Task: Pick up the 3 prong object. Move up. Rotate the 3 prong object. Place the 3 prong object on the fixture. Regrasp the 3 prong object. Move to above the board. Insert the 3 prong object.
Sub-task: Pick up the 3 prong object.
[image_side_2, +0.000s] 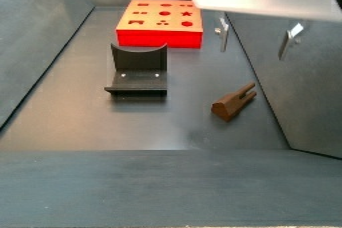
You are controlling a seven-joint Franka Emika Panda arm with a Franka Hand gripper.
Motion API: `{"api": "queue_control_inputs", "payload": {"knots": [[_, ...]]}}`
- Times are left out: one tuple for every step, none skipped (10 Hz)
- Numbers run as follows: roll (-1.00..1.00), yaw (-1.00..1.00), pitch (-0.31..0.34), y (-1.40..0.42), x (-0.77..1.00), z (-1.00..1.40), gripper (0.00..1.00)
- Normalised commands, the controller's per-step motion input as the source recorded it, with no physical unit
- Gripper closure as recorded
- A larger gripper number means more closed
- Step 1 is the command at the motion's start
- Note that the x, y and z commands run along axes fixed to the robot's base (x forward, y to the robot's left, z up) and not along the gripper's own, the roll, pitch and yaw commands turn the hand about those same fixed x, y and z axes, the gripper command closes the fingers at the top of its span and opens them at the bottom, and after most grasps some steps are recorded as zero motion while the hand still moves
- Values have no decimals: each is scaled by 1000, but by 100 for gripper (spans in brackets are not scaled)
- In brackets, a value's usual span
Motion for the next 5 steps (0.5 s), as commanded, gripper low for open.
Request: {"api": "queue_control_inputs", "payload": {"knots": [[0, -414, 0, 129, 294, -660, 0], [4, -320, 0, 71, 311, -766, 0], [4, -349, 0, 43, 269, -766, 0], [29, -446, -11, 0, 0, -794, 0], [3, -394, -9, 0, -34, -774, 0]]}}
